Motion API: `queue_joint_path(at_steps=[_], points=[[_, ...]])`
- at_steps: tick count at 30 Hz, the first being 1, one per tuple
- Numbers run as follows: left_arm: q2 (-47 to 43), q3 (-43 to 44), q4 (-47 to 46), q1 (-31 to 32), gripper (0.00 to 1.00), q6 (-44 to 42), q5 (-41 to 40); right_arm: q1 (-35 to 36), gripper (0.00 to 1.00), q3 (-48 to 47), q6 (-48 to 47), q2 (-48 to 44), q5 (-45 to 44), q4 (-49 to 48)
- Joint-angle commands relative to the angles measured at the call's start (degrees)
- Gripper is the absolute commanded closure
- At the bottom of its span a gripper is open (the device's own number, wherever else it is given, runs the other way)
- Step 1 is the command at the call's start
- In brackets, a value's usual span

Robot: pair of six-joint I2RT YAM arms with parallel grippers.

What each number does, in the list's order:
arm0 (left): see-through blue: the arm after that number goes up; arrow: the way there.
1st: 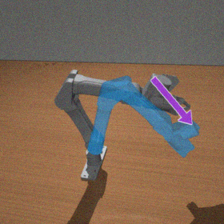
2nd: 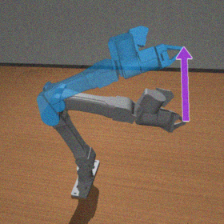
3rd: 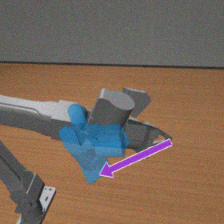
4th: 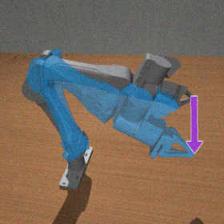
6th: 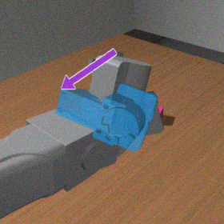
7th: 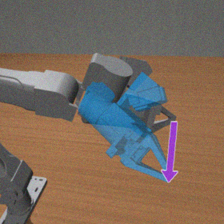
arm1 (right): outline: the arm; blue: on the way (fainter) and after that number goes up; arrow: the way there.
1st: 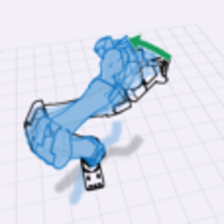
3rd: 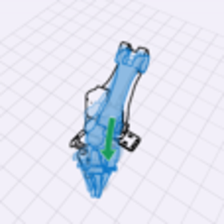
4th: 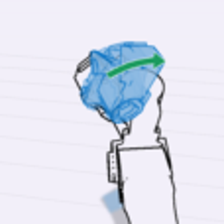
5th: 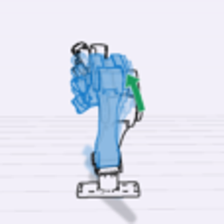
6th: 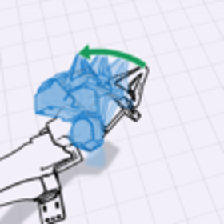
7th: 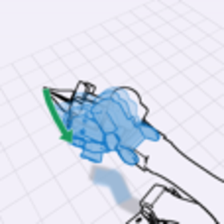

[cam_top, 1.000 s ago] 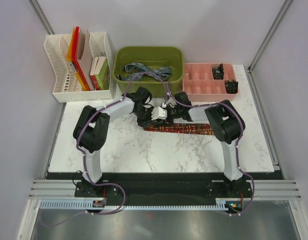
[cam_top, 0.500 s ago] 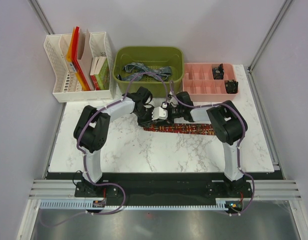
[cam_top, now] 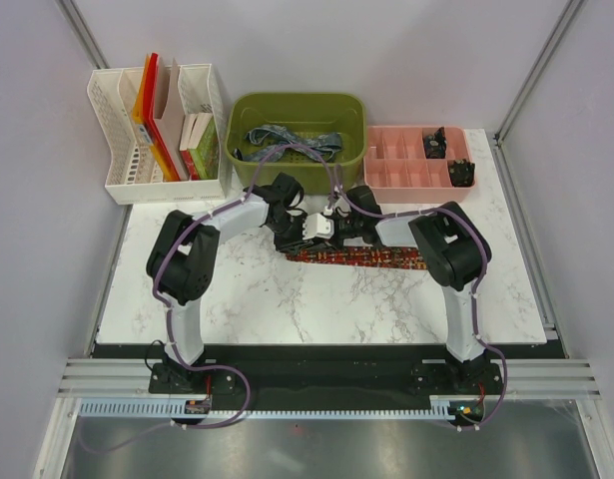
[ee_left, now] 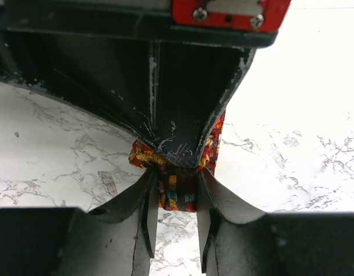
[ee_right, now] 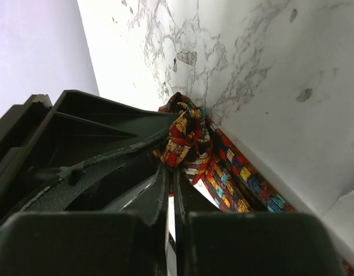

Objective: Roll the ties
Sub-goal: Roll the tie at the center of the board.

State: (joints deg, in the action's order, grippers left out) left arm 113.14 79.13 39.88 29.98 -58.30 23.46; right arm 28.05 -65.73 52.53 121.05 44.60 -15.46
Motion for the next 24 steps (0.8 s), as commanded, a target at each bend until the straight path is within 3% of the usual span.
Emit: queue_joint_path(at_steps=[1, 9, 12, 15, 24], points=[[2.53, -3.37, 2.22, -0.53, 0.64, 0.3, -0.18, -0.72, 1.0, -1.94, -7.09, 0.85, -3.38, 8.43], [-4.67, -3.63, 2.57, -3.52, 0.39, 0.3, 6.15, -2.3, 1.0, -1.77, -13.42, 1.73, -6.63, 14.84], [-7.4, -3.9, 1.52, -6.5, 0.22, 0.73, 11.41, -2.65, 1.0, -1.5, -14.65, 1.99, -7.25, 15.38], [-9.25, -5.04, -2.06, -8.79, 0.13, 1.79, 13.71, -2.91, 1.0, -1.68, -15.79, 2.96, -7.25, 17.04], [-9.61, -8.03, -7.71, -8.54, 0.1, 2.32, 16.26, -2.3, 1.0, -1.68, -16.77, 3.22, -7.95, 17.05]])
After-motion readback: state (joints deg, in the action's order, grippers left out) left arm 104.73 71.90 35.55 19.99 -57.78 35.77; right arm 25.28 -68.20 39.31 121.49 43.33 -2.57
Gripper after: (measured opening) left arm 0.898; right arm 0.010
